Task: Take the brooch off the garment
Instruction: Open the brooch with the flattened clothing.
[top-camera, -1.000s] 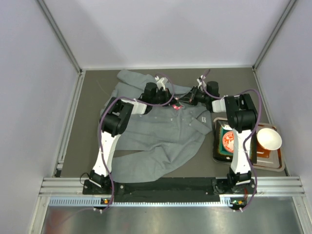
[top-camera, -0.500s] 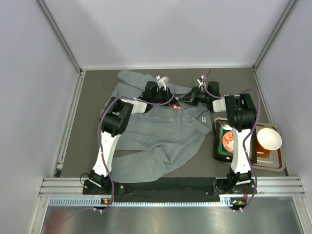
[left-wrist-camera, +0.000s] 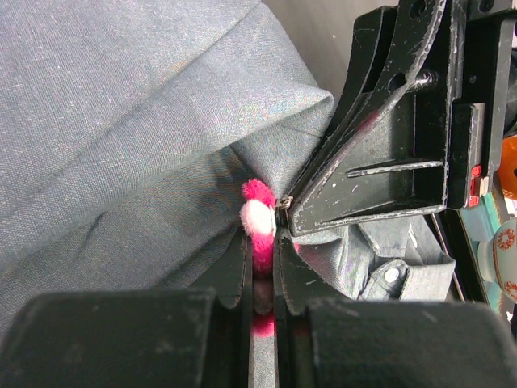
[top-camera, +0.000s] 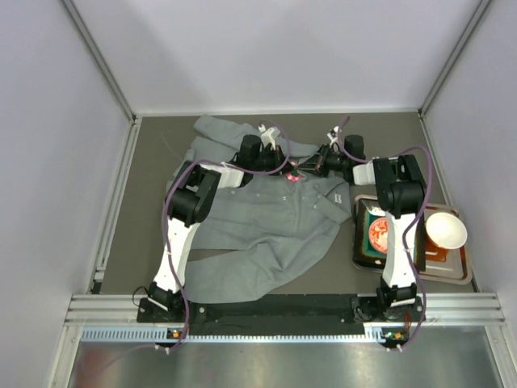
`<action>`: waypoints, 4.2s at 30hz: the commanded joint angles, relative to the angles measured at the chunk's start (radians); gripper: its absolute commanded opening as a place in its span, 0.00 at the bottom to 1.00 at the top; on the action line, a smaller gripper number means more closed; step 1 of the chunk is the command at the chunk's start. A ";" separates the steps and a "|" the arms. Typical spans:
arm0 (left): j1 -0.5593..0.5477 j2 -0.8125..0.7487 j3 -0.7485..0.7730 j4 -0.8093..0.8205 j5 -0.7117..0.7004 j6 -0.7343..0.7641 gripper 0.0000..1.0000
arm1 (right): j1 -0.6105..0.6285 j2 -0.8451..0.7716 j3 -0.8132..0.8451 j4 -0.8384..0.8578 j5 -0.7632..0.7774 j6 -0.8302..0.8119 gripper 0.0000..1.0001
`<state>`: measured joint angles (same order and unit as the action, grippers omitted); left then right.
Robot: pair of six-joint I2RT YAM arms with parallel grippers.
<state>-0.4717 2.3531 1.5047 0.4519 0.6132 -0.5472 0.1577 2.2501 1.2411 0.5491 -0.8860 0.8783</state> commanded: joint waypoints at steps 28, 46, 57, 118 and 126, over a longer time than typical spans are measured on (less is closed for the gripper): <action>-0.033 0.018 0.035 -0.091 0.023 0.086 0.00 | 0.097 0.012 0.176 -0.459 -0.030 -0.410 0.00; -0.031 0.023 0.035 -0.101 0.030 0.076 0.00 | 0.016 -0.060 0.052 -0.131 0.110 -0.159 0.27; -0.031 0.023 0.034 -0.099 0.030 0.075 0.00 | -0.018 0.008 0.037 0.006 0.081 -0.027 0.26; -0.027 0.041 0.031 -0.061 0.046 0.007 0.00 | 0.013 -0.037 -0.080 0.120 0.121 0.001 0.04; -0.027 0.044 0.035 -0.062 0.053 0.012 0.00 | 0.017 0.011 -0.037 0.111 0.064 0.031 0.00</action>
<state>-0.4843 2.3657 1.5467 0.4023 0.6331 -0.5556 0.1558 2.2124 1.1553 0.6636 -0.8139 0.9104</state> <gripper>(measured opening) 0.080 0.004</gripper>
